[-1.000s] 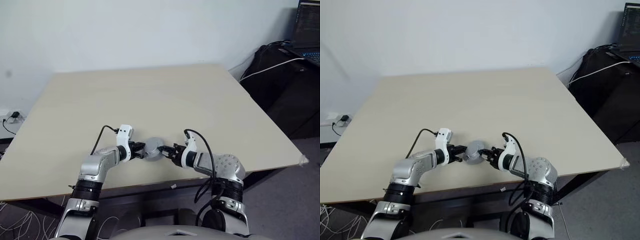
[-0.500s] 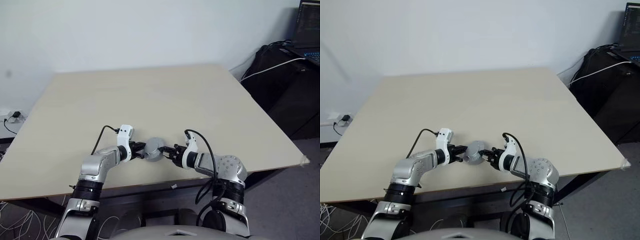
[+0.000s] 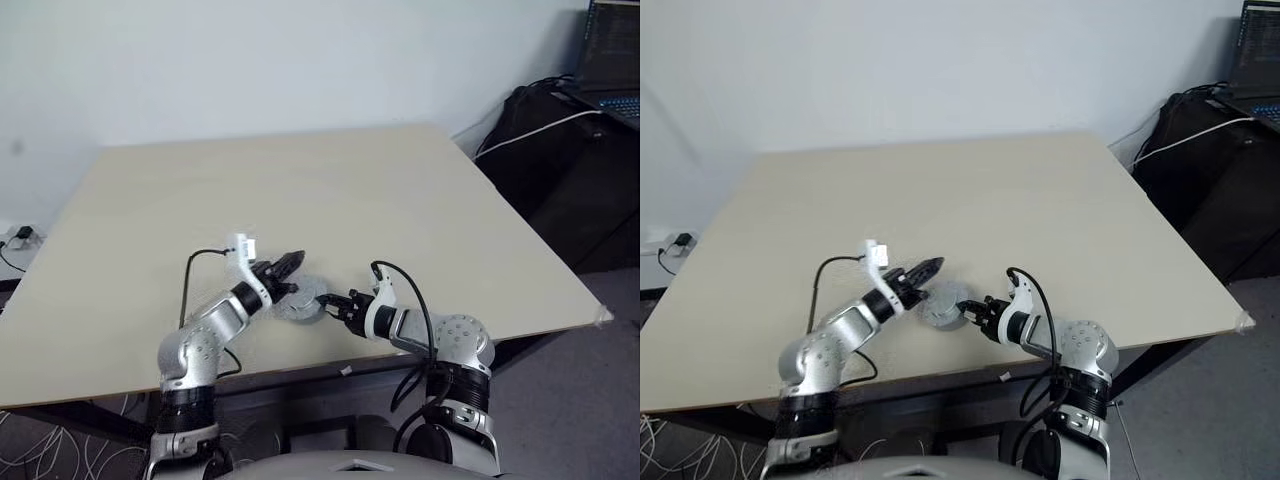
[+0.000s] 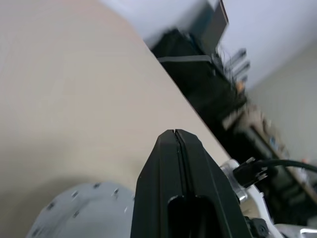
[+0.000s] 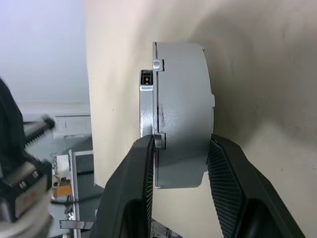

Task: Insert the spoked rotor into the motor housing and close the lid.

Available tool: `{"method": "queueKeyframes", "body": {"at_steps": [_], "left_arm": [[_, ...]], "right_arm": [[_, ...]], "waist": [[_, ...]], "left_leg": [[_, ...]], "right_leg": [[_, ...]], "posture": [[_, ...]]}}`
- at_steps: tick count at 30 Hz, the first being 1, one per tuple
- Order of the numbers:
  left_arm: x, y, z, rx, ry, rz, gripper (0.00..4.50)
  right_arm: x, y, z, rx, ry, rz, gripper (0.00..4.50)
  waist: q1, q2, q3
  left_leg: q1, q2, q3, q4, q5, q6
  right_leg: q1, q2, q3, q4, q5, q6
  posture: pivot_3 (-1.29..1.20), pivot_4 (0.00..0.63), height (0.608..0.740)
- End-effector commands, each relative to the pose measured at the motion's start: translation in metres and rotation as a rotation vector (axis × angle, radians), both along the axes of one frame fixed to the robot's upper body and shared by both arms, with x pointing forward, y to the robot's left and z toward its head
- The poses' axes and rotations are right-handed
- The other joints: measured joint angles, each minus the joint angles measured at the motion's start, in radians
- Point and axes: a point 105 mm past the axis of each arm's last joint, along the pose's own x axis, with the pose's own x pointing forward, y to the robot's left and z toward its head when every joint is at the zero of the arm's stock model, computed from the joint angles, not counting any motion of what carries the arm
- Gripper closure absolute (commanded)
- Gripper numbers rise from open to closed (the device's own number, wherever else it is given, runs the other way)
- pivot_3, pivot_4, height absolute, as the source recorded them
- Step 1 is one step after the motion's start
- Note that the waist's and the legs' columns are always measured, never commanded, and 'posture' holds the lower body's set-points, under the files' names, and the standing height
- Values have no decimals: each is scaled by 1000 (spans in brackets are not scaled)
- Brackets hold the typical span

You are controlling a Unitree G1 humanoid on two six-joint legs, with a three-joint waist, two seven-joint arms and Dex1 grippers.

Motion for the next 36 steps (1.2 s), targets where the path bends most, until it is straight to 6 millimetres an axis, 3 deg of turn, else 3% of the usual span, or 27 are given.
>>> {"method": "queueKeyframes", "body": {"at_steps": [1, 4, 7, 11, 15, 24, 36], "left_arm": [[-7, 8, 22, -121, -65, 50, 4500], [-21, 17, 14, -234, -9, 114, 4500], [-38, 22, -7, -328, 106, 174, 4500], [-61, 22, -29, -443, 241, 203, 4500], [-73, 18, -36, -523, 310, 207, 4500], [-73, 15, -31, -703, 310, 221, 4500], [-73, 9, -14, -784, 234, 136, 4500]], "right_arm": [[2, 11, 10, 66, -36, -14, 3226], [4, 11, 17, 113, -56, -37, 3227], [7, 12, 26, 160, -87, -54, 3269], [11, 16, 42, 228, -133, -71, 3271], [11, 21, 53, 271, -159, -70, 3272], [8, 36, 74, 356, -183, -48, 3272], [0, 50, 88, 397, -186, 2, 3272]], "waist": [[1, -1, 1], [0, -2, 3], [0, -2, 6], [0, -4, 13], [-1, -4, 14], [0, -4, 14], [-1, -4, 14]], "left_leg": [[0, 0, 0, 0, 0, 0], [0, 0, 0, 1, -1, 1], [0, -1, 0, 1, -2, -1], [-1, 0, 0, 1, -2, -1], [-4, 0, 0, 2, -3, -2], [-12, 0, 0, 3, -2, 0], [-13, 0, 1, 3, 0, 2]], "right_leg": [[0, 0, 0, 0, 0, 0], [-1, -1, 0, -2, -3, -4], [-2, -1, 0, -2, -3, -4], [-3, -1, 0, -1, -3, -5], [-7, -1, 0, -1, -3, -4], [-13, -1, -1, -1, -3, -5], [-12, 0, 0, -1, 0, -10]], "posture": [[0, 0, 740], [0, 0, 740], [0, 0, 740], [0, 0, 740], [0, 0, 740], [0, 0, 740], [0, 0, 740]]}}
